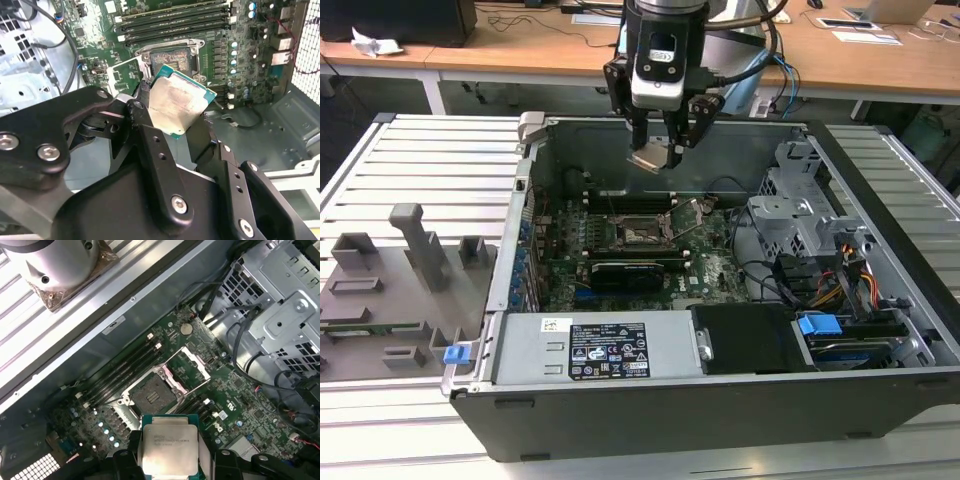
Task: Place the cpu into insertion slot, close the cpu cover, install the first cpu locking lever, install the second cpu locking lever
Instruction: 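Place the cpu into insertion slot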
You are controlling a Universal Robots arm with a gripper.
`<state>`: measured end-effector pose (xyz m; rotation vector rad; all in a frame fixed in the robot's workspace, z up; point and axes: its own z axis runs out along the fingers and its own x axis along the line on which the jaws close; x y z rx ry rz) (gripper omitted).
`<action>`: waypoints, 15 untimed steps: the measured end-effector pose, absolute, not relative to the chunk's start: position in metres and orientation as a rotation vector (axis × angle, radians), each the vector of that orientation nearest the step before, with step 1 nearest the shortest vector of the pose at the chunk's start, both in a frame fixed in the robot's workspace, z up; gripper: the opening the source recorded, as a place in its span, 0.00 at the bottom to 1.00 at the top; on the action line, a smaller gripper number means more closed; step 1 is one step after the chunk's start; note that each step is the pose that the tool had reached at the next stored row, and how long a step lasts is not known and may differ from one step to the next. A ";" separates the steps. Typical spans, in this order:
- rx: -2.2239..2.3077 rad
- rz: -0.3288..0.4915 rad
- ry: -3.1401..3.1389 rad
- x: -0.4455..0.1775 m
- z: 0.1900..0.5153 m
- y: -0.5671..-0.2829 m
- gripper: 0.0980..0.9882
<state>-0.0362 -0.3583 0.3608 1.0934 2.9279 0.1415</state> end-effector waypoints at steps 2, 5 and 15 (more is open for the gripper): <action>1.143 0.141 2.907 -0.036 0.360 -0.358 0.49; 1.196 0.141 2.884 -0.036 0.360 -0.358 0.49; 1.357 0.138 2.806 -0.036 0.358 -0.358 0.49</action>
